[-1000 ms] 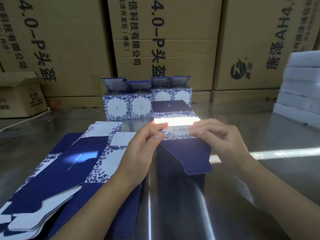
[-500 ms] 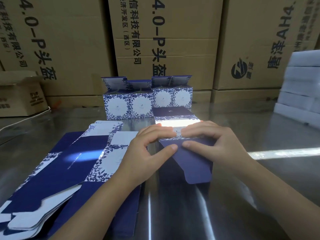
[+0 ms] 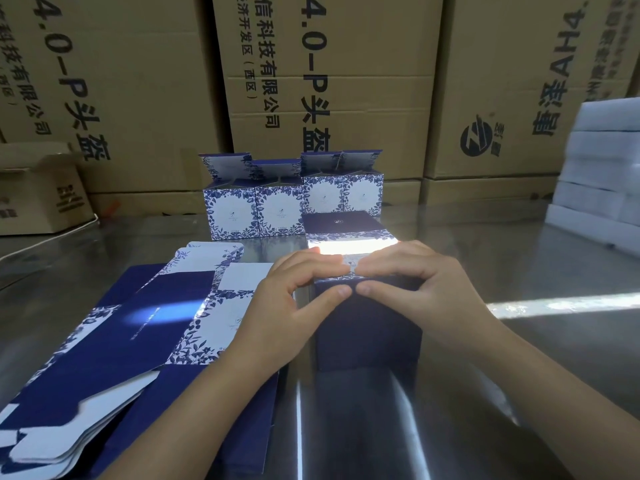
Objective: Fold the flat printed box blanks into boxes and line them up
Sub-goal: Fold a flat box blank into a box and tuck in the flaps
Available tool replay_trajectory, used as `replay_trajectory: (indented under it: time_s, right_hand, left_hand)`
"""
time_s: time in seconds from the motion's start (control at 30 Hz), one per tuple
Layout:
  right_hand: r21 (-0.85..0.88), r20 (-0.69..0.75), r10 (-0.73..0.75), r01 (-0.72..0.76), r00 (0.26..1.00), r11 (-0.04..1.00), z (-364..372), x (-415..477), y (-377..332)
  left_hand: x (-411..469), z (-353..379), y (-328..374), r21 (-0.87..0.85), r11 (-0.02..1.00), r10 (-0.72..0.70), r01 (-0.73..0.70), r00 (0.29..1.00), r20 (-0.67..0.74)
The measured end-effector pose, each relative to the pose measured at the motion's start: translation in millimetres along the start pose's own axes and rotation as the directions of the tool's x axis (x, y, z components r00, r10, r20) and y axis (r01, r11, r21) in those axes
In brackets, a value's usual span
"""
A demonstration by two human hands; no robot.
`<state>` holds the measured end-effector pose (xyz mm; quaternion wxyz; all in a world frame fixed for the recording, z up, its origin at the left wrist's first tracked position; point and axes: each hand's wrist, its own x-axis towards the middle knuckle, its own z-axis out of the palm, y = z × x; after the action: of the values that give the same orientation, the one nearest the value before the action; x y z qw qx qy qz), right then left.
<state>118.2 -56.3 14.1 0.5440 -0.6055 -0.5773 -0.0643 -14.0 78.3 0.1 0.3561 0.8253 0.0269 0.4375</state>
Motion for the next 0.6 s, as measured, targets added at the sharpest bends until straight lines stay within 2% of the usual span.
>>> replay_trajectory:
  time_s: [0.27,0.6]
  right_hand:
    - [-0.009,0.002,0.016,-0.016,1.0,1.0,2.2,0.4,-1.7]
    - [-0.011,0.006,-0.002,0.002,1.0,1.0,3.8,2.0,-3.6]
  left_hand:
    - [-0.1,4.7,0.7,-0.048,0.999,-0.013,0.012,0.999,-0.029]
    - [-0.2,7.7,1.1,0.027,0.999,0.034,-0.033,0.999,-0.036]
